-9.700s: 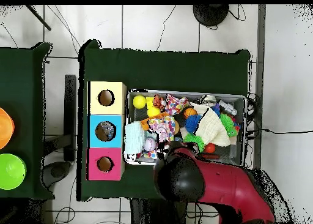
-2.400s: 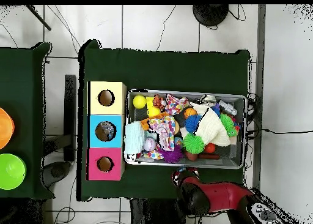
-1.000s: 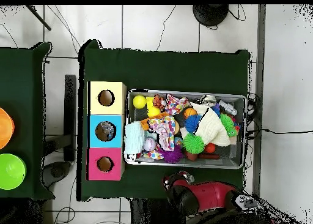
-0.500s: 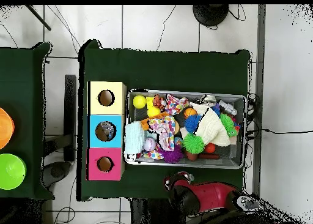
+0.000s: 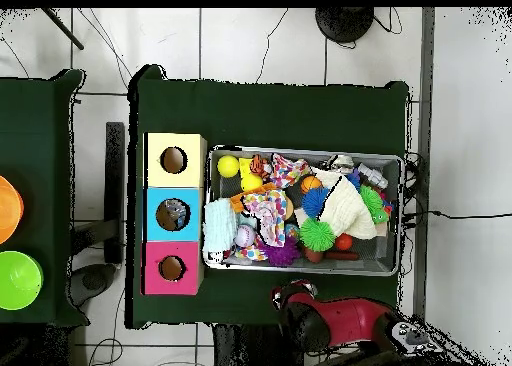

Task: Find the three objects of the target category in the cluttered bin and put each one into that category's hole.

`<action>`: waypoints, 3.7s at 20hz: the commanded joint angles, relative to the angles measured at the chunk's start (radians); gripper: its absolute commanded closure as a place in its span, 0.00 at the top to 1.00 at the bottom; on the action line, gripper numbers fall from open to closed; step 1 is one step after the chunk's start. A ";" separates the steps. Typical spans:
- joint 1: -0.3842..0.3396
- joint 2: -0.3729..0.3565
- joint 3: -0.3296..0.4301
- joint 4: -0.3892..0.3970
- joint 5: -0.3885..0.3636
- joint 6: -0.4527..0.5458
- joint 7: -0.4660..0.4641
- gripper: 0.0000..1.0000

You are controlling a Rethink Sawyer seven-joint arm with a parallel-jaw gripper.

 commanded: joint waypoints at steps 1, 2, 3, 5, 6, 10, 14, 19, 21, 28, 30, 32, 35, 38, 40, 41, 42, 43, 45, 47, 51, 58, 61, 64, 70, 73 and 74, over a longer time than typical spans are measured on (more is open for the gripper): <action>-0.025 -0.044 0.064 -0.085 0.010 0.011 0.103 0.00; -0.025 -0.047 0.065 -0.085 0.006 0.008 0.100 0.00; -0.027 -0.051 0.069 -0.085 -0.001 0.004 0.096 0.00; -0.046 -0.053 0.086 -0.080 -0.002 0.000 0.097 1.00; -0.046 -0.056 0.090 -0.082 -0.002 0.005 0.093 1.00; -0.040 -0.055 0.087 -0.086 0.010 0.034 0.090 1.00; -0.061 -0.054 0.094 -0.081 0.004 0.044 0.082 1.00; -0.085 -0.059 0.112 -0.081 -0.011 0.064 0.055 1.00; -0.106 -0.054 0.125 -0.090 -0.033 0.074 0.027 1.00; -0.178 -0.048 0.163 -0.095 -0.072 0.113 -0.026 1.00; -0.189 -0.038 0.172 -0.097 -0.083 0.120 -0.033 1.00; -0.190 -0.035 0.170 -0.094 -0.091 0.118 -0.029 1.00; -0.186 -0.032 0.160 -0.086 -0.105 0.109 -0.017 1.00; -0.179 -0.038 0.152 -0.069 -0.110 0.100 -0.003 1.00; -0.173 -0.062 0.150 -0.045 -0.105 0.101 0.005 1.00; -0.169 -0.082 0.150 -0.029 -0.101 0.104 0.009 1.00; -0.169 -0.106 0.156 -0.013 -0.094 0.116 0.008 1.00; -0.169 -0.129 0.162 0.004 -0.086 0.127 0.006 1.00; -0.177 -0.154 0.171 0.024 -0.079 0.143 0.000 1.00; -0.185 -0.164 0.180 0.035 -0.075 0.157 -0.006 1.00; -0.197 -0.177 0.185 0.071 -0.082 0.164 -0.005 1.00; -0.167 -0.189 0.147 0.096 -0.102 0.129 0.024 1.00; -0.160 -0.150 0.145 0.063 -0.125 0.118 0.015 1.00; -0.174 -0.123 0.207 0.055 -0.188 0.130 -0.055 1.00; -0.232 -0.138 0.343 0.080 -0.247 0.229 -0.171 1.00; -0.255 -0.144 0.391 0.085 -0.271 0.257 -0.199 1.00; -0.261 -0.142 0.399 0.082 -0.272 0.268 -0.199 1.00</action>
